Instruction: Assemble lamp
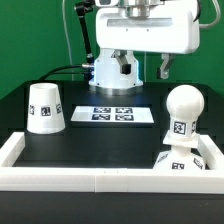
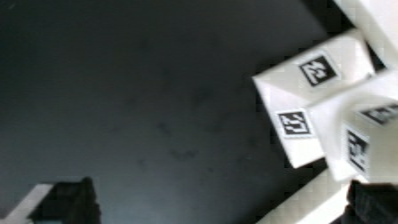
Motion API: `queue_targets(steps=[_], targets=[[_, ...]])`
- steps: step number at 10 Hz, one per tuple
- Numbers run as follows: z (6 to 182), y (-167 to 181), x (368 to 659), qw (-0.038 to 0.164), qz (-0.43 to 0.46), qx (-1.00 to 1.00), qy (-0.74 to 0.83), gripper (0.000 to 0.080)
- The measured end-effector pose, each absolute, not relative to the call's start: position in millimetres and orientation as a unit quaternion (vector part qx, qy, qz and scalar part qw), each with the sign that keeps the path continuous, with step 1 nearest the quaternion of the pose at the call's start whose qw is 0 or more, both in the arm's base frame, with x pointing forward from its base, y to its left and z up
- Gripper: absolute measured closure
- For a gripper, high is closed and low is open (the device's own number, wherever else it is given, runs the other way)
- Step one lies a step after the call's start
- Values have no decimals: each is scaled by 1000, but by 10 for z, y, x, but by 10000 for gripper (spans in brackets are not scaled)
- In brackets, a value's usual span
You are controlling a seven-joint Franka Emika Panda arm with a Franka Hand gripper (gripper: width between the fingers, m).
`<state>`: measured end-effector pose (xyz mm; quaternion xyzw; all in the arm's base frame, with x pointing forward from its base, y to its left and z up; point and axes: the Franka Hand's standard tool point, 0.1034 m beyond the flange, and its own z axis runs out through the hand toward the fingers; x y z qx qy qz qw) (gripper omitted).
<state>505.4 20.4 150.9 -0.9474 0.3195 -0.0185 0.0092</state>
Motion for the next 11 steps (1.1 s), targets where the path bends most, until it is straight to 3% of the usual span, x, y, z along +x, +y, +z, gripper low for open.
queue_targets(steps=[2,4,9,11], targets=[[1467,25,4815,-14,-22,-969,244,101],[1469,-221,4734,-16,-17,-969,244,101],[1453,-185,4733,-16,-16,-971,239,101],[1430,-453,4491,-11,-33,-987,154,101]])
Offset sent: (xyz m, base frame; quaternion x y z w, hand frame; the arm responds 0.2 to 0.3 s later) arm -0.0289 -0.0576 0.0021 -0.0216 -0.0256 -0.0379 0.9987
